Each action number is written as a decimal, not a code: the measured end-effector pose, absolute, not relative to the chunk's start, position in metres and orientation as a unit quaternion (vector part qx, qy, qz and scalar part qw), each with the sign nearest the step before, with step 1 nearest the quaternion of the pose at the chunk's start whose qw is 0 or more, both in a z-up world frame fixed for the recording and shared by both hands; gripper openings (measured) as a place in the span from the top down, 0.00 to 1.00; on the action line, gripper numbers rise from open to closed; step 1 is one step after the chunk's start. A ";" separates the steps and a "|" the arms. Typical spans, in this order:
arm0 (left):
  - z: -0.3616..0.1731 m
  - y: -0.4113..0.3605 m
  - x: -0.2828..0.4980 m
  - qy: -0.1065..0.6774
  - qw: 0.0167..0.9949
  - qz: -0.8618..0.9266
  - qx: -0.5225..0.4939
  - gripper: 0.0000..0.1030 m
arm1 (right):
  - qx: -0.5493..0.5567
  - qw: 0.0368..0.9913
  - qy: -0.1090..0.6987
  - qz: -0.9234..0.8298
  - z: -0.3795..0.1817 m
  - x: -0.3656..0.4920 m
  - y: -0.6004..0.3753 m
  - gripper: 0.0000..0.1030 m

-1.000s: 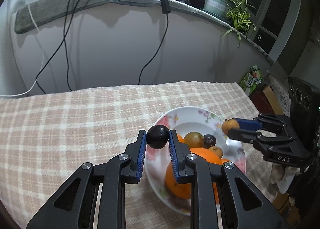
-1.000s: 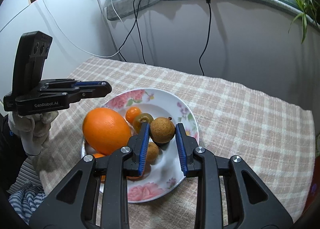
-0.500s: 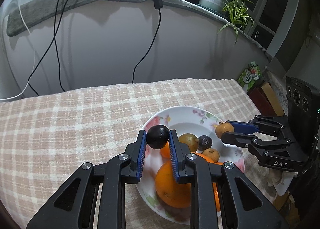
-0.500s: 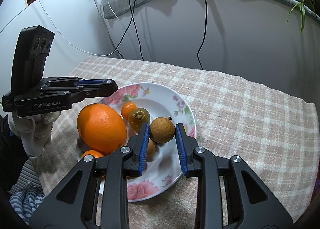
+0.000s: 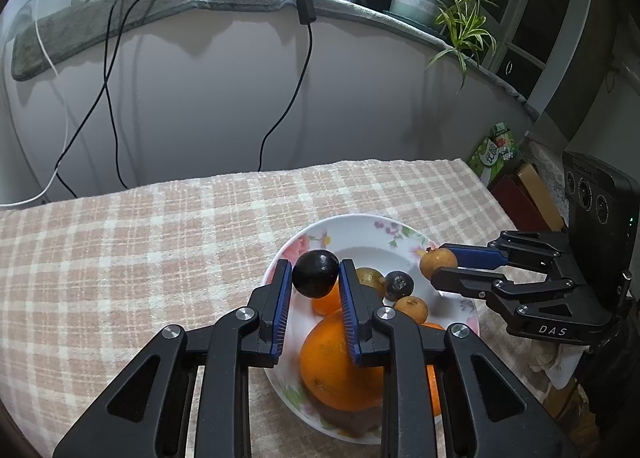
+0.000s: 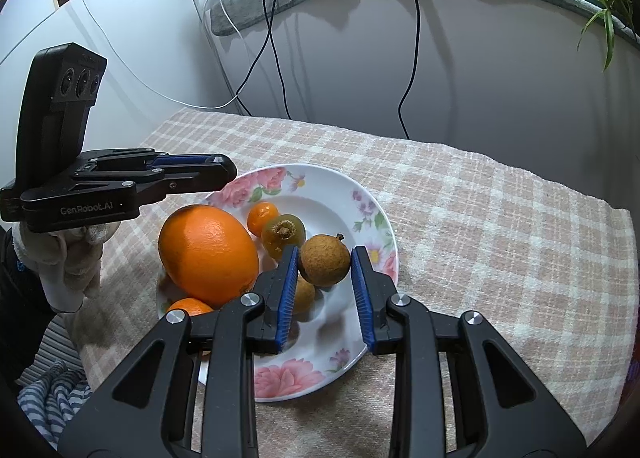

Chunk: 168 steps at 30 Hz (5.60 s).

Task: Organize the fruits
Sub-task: 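Open the right tool over the plate while the left tool releases the plum into it, then move the right tool to the mandarin lying by the wall, then close the right tool on the mandarin and lift it, then carry the mandarin with the right tool over the white plate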

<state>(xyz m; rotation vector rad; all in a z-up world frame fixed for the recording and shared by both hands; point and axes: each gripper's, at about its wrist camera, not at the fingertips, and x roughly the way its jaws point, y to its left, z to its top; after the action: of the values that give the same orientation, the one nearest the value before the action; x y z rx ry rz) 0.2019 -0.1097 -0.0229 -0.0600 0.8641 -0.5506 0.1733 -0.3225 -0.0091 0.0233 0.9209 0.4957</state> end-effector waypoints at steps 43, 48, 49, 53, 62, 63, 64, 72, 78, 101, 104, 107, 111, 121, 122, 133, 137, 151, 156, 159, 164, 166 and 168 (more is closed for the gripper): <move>0.027 -0.074 0.123 0.327 0.927 -0.182 0.019 0.21 | -0.021 0.897 0.372 0.237 0.035 0.152 -0.283 0.13; 0.023 -0.044 0.108 0.328 0.932 -0.151 0.002 0.21 | -0.021 0.890 0.371 0.262 0.038 0.156 -0.254 0.13; 0.021 -0.036 0.105 0.331 0.933 -0.141 -0.004 0.21 | -0.023 0.888 0.372 0.269 0.039 0.157 -0.246 0.13; 0.010 -0.002 0.091 0.340 0.933 -0.110 -0.032 0.21 | -0.036 0.876 0.375 0.301 0.039 0.158 -0.214 0.13; -0.011 0.075 0.048 0.343 0.935 -0.004 -0.086 0.21 | -0.065 0.839 0.391 0.374 0.033 0.161 -0.134 0.13; -0.014 0.082 0.043 0.343 0.935 0.007 -0.091 0.21 | -0.064 0.833 0.394 0.383 0.032 0.162 -0.127 0.13; -0.016 0.088 0.039 0.343 0.934 0.016 -0.095 0.21 | -0.062 0.827 0.397 0.393 0.031 0.163 -0.119 0.13; -0.034 0.141 0.013 0.339 0.929 0.082 -0.126 0.22 | -0.045 0.783 0.412 0.463 0.022 0.169 -0.052 0.13; -0.045 0.162 0.006 0.335 0.927 0.113 -0.121 0.23 | -0.019 0.749 0.427 0.506 0.012 0.178 -0.002 0.13; -0.068 0.195 0.018 0.346 0.922 0.123 -0.124 0.53 | 0.016 0.643 0.472 0.603 -0.036 0.179 0.140 0.20; -0.069 0.195 0.020 0.347 0.922 0.123 -0.123 0.53 | 0.019 0.637 0.479 0.603 -0.046 0.182 0.149 0.20; -0.068 0.196 0.020 0.344 0.923 0.124 -0.120 0.53 | 0.021 0.632 0.485 0.605 -0.052 0.182 0.154 0.22; -0.067 0.196 0.024 0.344 0.923 0.126 -0.116 0.54 | 0.024 0.626 0.492 0.605 -0.061 0.180 0.161 0.26; -0.072 0.200 0.030 0.350 0.920 0.128 -0.123 0.54 | 0.027 0.622 0.499 0.602 -0.072 0.182 0.174 0.29; -0.073 0.199 0.029 0.350 0.920 0.127 -0.123 0.54 | 0.029 0.622 0.500 0.602 -0.073 0.182 0.174 0.29; -0.066 0.191 0.034 0.347 0.923 0.119 -0.119 0.64 | 0.037 0.640 0.490 0.591 -0.070 0.171 0.150 0.31; -0.059 0.178 0.036 0.344 0.926 0.108 -0.109 0.65 | 0.047 0.649 0.486 0.584 -0.063 0.169 0.132 0.31; -0.029 0.118 0.049 0.326 0.942 0.047 -0.072 0.65 | 0.077 0.693 0.460 0.550 -0.045 0.164 0.053 0.31; -0.018 0.092 0.053 0.321 0.945 0.016 -0.055 0.65 | 0.093 0.714 0.448 0.529 -0.021 0.165 0.012 0.31; -0.011 0.071 0.052 0.318 0.947 -0.006 -0.045 0.65 | 0.105 0.728 0.442 0.514 -0.004 0.175 -0.021 0.31; -0.001 0.034 0.060 0.313 0.948 -0.045 -0.027 0.65 | 0.130 0.748 0.432 0.487 0.004 0.174 -0.080 0.31; 0.003 0.017 0.067 0.313 0.948 -0.061 -0.021 0.65 | 0.142 0.755 0.430 0.475 0.002 0.174 -0.100 0.31; 0.005 0.001 0.072 0.312 0.947 -0.076 -0.015 0.65 | 0.151 0.763 0.427 0.462 0.002 0.174 -0.121 0.31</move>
<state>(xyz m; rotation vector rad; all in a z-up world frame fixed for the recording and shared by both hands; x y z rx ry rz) 0.0723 0.0013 0.0054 -0.0299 0.6359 -0.1554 0.1742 -0.1206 0.0018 0.3276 0.9283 1.0046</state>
